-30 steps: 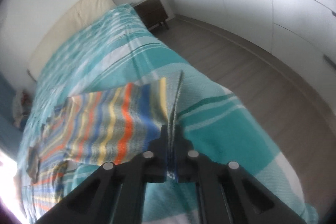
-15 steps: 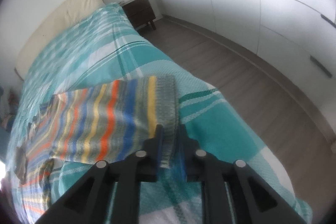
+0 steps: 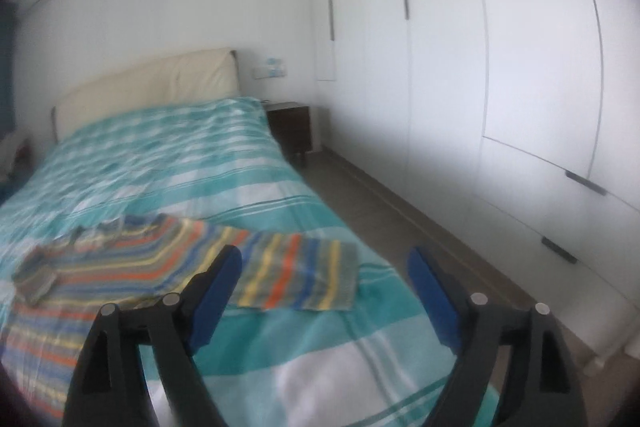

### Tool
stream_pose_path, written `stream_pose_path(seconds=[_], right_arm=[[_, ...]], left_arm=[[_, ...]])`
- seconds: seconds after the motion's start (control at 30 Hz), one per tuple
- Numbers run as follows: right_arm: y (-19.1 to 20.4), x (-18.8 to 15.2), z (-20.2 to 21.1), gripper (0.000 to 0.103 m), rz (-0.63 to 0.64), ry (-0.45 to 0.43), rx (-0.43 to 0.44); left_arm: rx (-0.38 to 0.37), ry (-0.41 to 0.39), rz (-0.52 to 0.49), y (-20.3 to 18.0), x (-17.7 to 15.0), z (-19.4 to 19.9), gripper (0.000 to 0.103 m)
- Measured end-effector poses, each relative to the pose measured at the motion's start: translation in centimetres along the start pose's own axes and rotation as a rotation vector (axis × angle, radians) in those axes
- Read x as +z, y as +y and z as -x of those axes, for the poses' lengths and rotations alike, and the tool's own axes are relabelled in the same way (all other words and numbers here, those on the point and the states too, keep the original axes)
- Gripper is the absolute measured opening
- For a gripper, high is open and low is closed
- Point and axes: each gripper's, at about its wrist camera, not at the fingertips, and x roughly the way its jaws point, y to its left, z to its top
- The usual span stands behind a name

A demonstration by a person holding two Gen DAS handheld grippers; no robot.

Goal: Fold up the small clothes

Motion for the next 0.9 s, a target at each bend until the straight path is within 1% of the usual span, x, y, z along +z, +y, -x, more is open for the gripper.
stream_pose_path(seconds=[0.07,0.13,0.17,0.23,0.3,0.47,0.67,0.9], right_arm=[[2.5,-1.8,1.0,0.088,0.074,-0.018,0.054],[4.7,-3.4,1.0,0.089,0.156,-0.005,0.075],[5.8,-3.8,0.8,0.089,0.201,0.012,0.087],[7.3,-4.3,0.7,0.089,0.265,-0.003,0.119],[8.4,-4.6,0.8,0.089,0.310,-0.011,0.136],[8.8,-5.3,0.5,0.089,0.321,0.026,0.157],[8.5,-5.4,0.5,0.089,0.301,0.031,0.144],[9.2,-5.9,0.1,0.089,0.320,0.050,0.145]], left_arm=[[-0.022,0.008,0.000,0.2,0.1,0.0,0.103],[-0.040,0.023,-0.009,0.2,0.2,0.1,0.103],[-0.051,0.035,-0.016,0.2,0.2,0.1,0.103],[-0.056,0.050,-0.032,0.2,0.3,0.1,0.103],[-0.046,0.048,-0.044,-0.1,0.1,0.0,0.103],[-0.010,0.032,-0.069,-0.6,-0.4,0.0,0.103],[-0.024,0.019,-0.080,-0.3,-0.5,0.0,0.103],[-0.027,0.010,-0.092,-0.3,-0.6,0.0,0.103]])
